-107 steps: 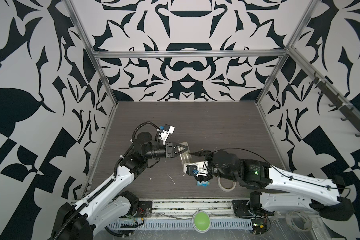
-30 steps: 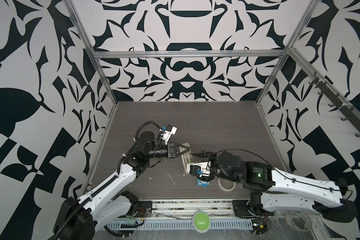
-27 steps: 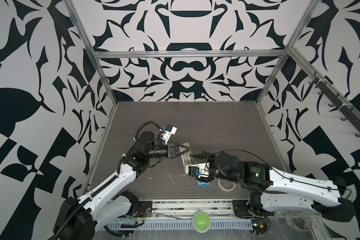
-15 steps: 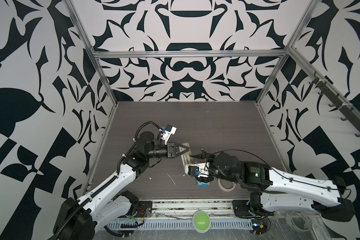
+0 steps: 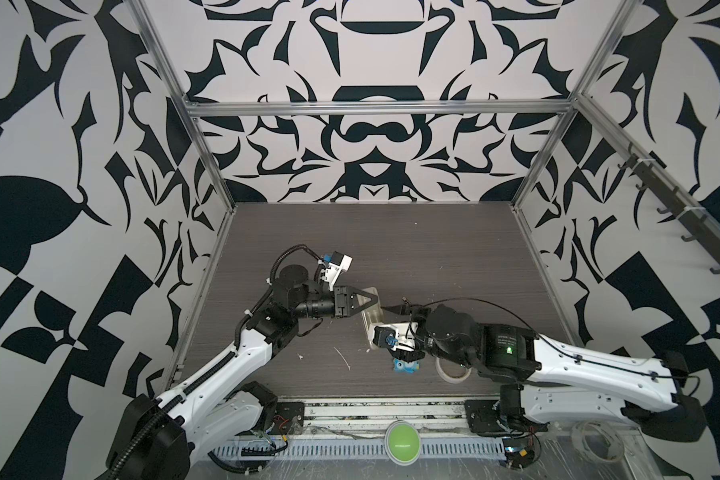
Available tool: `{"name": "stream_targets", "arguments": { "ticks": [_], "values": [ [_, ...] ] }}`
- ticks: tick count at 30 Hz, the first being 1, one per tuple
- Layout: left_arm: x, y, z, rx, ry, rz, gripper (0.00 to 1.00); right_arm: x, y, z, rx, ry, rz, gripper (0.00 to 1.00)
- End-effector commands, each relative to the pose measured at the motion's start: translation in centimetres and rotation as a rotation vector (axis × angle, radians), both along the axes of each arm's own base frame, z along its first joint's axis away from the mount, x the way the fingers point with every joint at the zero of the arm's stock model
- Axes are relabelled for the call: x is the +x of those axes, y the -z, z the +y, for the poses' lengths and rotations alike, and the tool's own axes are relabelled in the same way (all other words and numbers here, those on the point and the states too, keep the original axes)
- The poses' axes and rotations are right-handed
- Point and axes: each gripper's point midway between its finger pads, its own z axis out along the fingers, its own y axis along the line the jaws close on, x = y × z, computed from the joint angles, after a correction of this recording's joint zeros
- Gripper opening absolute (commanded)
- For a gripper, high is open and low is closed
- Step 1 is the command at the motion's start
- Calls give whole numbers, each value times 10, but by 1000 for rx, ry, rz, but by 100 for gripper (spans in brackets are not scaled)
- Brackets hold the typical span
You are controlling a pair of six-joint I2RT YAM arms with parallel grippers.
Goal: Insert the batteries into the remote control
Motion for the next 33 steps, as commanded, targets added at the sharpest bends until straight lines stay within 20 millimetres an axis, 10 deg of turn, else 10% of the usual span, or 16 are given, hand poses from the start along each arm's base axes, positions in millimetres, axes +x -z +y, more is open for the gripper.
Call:
{"name": "stream_targets", "arguments": {
  "ticks": [1,15,33],
  "values": [
    [-6,-12,0,-40,22,-28,0,-4,0,-2,25,-3,32,63],
    [-2,-14,-4,-62,32,-22,0,-15,8,-4,17,-34,96,65],
    [-2,-11,-4,-66,28,-15,0,20,18,-14,-85,157,10,64]
  ]
}}
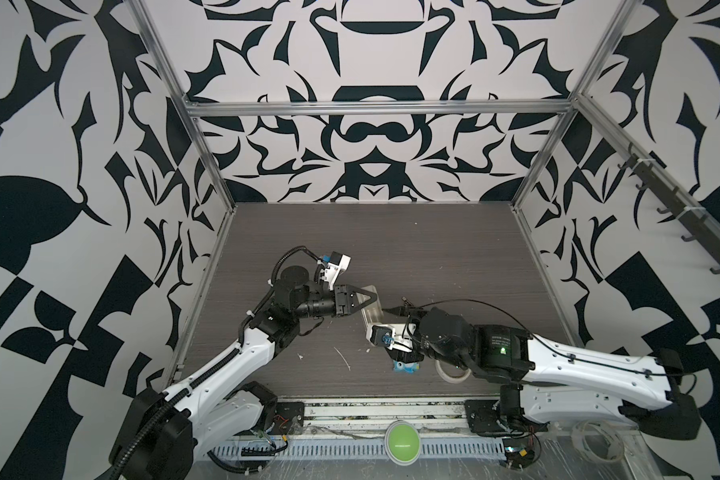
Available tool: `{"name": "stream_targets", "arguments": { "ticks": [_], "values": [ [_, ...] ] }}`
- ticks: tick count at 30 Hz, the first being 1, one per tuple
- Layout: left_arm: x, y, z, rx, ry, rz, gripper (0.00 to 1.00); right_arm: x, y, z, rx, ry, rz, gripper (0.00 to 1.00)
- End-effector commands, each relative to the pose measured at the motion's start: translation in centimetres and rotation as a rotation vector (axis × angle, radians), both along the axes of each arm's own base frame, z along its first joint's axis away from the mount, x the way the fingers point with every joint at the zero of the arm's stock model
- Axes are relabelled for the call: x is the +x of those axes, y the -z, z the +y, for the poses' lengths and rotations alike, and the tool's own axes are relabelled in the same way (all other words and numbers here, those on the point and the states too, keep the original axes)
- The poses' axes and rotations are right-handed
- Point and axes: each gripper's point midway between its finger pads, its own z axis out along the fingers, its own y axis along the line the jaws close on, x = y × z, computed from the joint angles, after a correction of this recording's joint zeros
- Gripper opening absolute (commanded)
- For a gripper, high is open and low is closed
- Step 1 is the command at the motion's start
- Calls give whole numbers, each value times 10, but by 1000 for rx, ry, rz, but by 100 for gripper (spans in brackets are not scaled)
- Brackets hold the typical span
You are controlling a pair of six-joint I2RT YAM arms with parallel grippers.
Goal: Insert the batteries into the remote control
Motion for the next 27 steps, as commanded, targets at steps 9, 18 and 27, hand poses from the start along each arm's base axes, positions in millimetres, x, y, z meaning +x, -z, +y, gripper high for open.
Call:
{"name": "stream_targets", "arguments": {
  "ticks": [9,18,27],
  "values": [
    [-14,-15,-2,-65,61,-25,0,18,4,-5,-41,90,-38,64],
    [-14,-14,-1,-69,60,-28,0,16,5,0,-37,73,-37,64],
    [-14,-13,-1,-72,62,-25,0,19,-1,1,-13,83,-57,63]
  ]
}}
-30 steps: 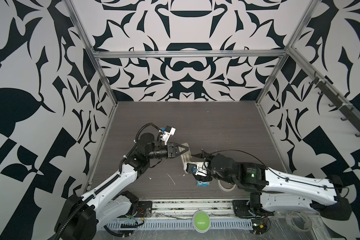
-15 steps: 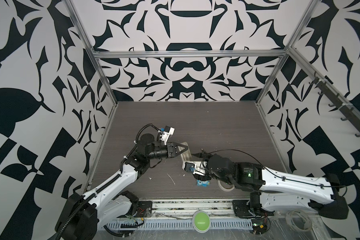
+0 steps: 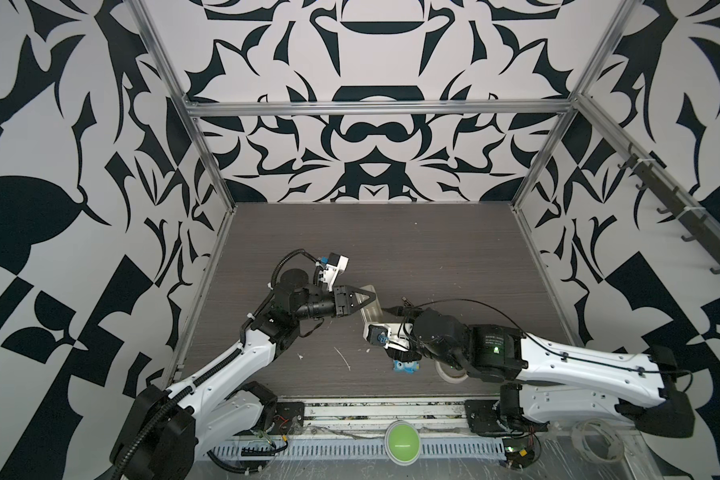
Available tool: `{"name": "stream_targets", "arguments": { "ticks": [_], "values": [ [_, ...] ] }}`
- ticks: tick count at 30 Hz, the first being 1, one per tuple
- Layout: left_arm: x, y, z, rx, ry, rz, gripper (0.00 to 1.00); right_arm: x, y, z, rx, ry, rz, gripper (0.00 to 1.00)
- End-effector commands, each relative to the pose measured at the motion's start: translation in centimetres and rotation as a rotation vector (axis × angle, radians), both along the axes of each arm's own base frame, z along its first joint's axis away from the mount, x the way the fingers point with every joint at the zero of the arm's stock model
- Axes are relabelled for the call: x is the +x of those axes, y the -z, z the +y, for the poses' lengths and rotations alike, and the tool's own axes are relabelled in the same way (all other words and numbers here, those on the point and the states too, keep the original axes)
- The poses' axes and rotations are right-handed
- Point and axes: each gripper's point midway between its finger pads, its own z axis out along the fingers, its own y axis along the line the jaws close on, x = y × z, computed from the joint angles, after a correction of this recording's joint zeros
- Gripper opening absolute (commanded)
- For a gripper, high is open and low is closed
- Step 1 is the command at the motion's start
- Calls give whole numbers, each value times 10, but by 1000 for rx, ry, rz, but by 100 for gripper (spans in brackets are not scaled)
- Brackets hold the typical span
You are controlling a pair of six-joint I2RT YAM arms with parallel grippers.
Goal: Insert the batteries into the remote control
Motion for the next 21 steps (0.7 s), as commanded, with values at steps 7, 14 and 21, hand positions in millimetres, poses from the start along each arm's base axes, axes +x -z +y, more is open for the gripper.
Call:
{"name": "stream_targets", "arguments": {
  "ticks": [7,14,21],
  "values": [
    [-19,-19,-4,-63,93,-9,0,16,-13,3,32,55,-65,63],
    [-19,-19,-3,-66,96,-11,0,18,-22,4,41,61,-89,62],
    [-20,-18,-3,-66,97,-9,0,21,-30,6,51,61,-112,62]
  ]
}}
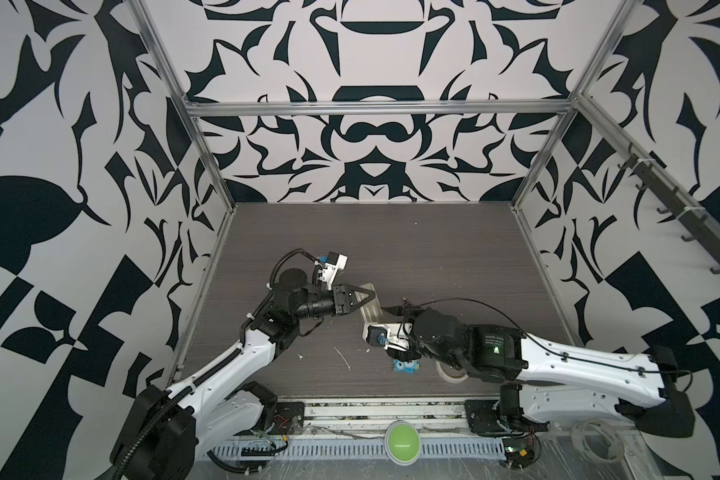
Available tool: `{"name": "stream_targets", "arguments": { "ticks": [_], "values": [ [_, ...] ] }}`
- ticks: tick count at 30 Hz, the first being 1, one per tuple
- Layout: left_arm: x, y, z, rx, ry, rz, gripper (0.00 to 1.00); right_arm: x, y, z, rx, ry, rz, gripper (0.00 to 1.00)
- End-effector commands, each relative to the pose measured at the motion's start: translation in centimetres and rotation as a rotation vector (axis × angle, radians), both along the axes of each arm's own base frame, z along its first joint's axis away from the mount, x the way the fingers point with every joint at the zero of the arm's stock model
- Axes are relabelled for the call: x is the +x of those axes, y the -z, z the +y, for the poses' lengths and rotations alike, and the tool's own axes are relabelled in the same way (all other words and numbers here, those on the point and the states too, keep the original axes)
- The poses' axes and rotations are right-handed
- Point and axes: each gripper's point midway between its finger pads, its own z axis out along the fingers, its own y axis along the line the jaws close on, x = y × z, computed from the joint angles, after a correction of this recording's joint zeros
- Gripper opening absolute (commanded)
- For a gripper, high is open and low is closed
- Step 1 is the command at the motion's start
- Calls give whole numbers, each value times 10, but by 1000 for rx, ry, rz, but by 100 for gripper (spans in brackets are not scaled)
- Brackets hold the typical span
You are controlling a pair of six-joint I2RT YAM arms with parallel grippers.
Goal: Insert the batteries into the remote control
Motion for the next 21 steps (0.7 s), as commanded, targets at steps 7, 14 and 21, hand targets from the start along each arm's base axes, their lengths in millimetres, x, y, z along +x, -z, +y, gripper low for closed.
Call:
{"name": "stream_targets", "arguments": {
  "ticks": [7,14,21],
  "values": [
    [-22,-14,-4,-52,103,-3,0,20,-33,7,73,73,-89,62],
    [-22,-15,-4,-53,103,-4,0,21,-41,7,94,71,-103,62],
    [-21,-14,-4,-50,100,-1,0,20,-48,8,114,62,-114,62]
  ]
}}
